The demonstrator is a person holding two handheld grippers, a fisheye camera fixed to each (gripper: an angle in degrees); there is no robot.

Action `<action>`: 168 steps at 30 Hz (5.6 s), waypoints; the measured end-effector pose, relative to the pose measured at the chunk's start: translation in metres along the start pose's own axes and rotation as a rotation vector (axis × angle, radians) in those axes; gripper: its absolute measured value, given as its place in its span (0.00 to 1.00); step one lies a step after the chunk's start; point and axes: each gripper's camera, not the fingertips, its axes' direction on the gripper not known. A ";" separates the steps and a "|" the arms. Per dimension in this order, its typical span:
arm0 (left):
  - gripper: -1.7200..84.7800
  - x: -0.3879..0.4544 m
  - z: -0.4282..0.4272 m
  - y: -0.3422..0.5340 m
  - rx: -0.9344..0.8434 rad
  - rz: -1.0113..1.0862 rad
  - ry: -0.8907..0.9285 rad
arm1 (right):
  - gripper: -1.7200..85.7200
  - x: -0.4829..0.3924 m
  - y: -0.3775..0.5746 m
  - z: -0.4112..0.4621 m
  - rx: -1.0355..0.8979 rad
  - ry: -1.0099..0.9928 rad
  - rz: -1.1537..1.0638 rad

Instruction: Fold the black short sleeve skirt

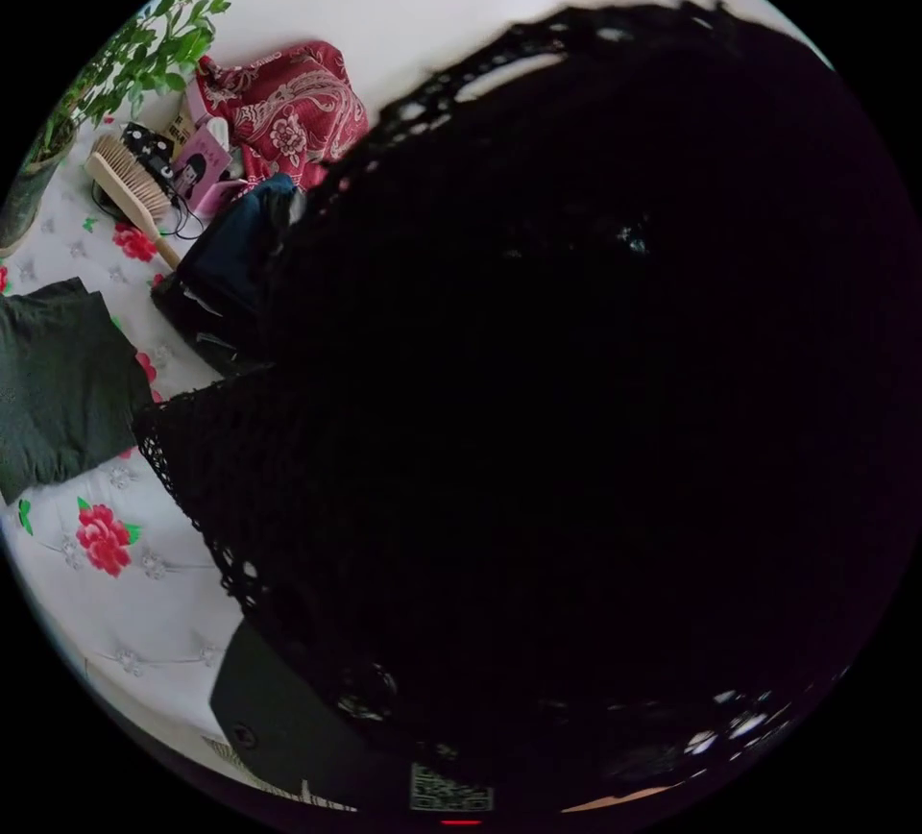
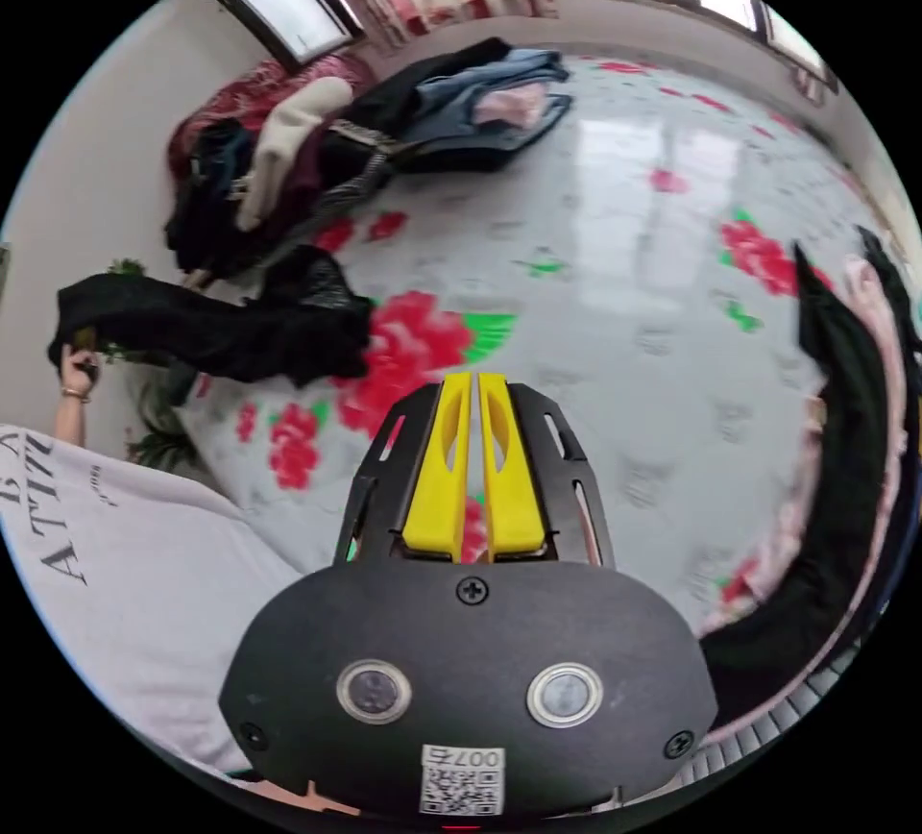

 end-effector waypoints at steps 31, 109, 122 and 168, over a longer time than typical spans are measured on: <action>0.19 -0.150 0.295 0.106 -1.171 -0.120 -0.097 | 0.02 -0.052 0.341 -0.207 0.606 -0.075 0.236; 0.01 0.335 -0.197 0.023 -0.060 0.964 0.453 | 0.02 -0.183 0.334 -0.619 0.967 -0.078 -0.884; 0.01 0.362 -0.233 -0.016 0.079 0.945 0.631 | 0.02 -0.275 0.355 -0.678 1.023 0.114 -0.967; 0.03 -0.039 0.327 0.162 -1.297 0.329 -0.432 | 0.03 0.124 0.102 -0.036 -0.233 0.092 0.104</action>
